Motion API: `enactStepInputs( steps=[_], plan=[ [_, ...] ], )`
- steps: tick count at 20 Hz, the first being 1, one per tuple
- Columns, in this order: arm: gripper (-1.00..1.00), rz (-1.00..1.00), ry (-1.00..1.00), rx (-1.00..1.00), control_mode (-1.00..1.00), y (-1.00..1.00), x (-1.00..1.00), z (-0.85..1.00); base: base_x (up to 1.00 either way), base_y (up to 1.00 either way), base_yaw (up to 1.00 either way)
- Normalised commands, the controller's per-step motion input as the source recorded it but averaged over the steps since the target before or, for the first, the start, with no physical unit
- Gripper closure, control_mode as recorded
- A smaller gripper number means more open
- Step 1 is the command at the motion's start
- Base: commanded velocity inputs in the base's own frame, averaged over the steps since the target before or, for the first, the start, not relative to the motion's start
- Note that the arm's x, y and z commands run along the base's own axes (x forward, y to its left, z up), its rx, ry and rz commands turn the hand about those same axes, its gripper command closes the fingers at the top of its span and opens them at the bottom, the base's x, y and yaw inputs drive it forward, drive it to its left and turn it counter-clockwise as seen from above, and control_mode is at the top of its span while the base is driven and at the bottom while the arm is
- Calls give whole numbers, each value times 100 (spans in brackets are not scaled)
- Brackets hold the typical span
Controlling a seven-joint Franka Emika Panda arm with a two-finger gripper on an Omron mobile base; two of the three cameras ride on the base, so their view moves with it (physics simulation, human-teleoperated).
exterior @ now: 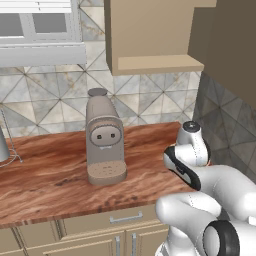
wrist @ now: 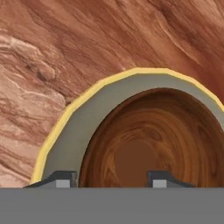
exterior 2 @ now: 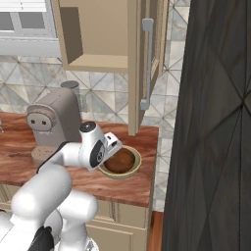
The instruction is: Pick up the bowls on the counter and stack them on top of one another in the open cabinet. Place the smaller bowl on top of the larger bowl.
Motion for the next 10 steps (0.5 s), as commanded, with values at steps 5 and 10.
enactStepInputs(
  steps=[5,10],
  plan=[
    [-100,1,0,0,-100,0,0,0,0,0,0],
    [-100,0,-4,0,-100,0,-1,1,0,0,0]
  ],
)
